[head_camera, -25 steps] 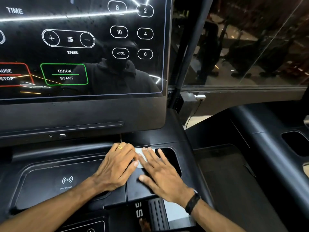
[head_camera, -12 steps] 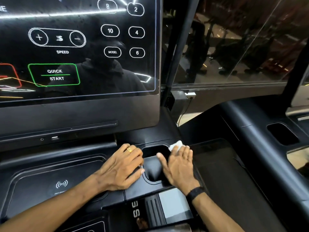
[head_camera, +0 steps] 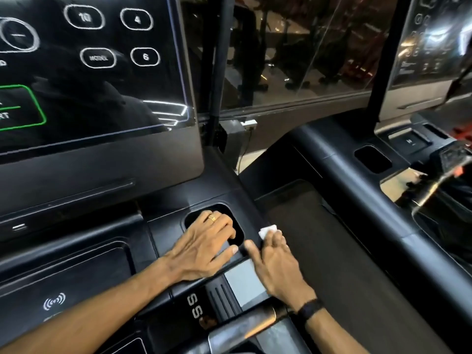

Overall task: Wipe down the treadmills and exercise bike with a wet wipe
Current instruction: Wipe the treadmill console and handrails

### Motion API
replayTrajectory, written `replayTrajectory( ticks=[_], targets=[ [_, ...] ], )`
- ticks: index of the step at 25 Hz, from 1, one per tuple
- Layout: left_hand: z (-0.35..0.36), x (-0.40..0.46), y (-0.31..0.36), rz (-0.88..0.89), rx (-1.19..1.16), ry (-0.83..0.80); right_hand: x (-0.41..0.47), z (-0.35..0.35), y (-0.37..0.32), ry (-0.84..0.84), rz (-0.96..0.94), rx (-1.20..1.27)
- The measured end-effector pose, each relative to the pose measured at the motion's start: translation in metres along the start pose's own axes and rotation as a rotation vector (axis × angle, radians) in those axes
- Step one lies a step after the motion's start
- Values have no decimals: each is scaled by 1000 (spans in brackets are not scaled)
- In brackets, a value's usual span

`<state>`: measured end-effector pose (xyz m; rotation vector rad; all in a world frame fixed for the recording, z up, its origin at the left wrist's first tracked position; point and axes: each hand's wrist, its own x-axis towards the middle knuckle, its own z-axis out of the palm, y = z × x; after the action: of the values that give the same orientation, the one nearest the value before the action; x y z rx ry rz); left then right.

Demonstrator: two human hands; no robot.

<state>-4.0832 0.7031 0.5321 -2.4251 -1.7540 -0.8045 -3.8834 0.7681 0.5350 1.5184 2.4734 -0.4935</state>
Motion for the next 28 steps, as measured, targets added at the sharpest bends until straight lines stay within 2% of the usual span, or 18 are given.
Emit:
replayTrajectory(
  ticks=[2,4,7,8,10,12,13,14,16,17,18,20,22,23,25,27,28],
  targets=[
    [6,9,5,22,-13,-28,-3,9,-10,25,-89,5],
    [10,14,8,30,-9,-90,15,10,-2,51,-124,146],
    [10,12,2,-8,11,-175,31,-5,32,-51,108,320],
    [10,10,1,-13,19,-204,27,-9,42,-101,184,304],
    [13,10,1,-21,26,-242,4,-12,43,-148,254,58],
    [15,11,2,-21,37,-252,-18,-3,22,-39,191,-180],
    [15,12,2,-19,49,-255,-17,5,11,15,137,-189],
    [14,12,0,-20,62,-261,-12,12,5,59,48,-139],
    [13,11,-1,-20,82,-297,4,8,6,87,-40,213],
    [12,10,0,-16,90,-319,10,-2,15,77,-44,346],
    [12,9,1,-9,95,-337,13,-11,26,19,29,398],
    [13,7,2,-2,99,-361,2,-19,39,-107,201,235],
    [14,9,2,2,85,-363,-15,-14,25,-67,143,67],
    [15,10,2,5,73,-353,-16,-11,15,-35,83,61],
    [16,13,1,9,37,-336,-7,-8,8,26,-7,222],
    [17,16,2,-6,4,-355,2,-19,24,-41,36,427],
    [17,17,2,-13,0,-365,4,-21,36,-87,112,426]
  ],
)
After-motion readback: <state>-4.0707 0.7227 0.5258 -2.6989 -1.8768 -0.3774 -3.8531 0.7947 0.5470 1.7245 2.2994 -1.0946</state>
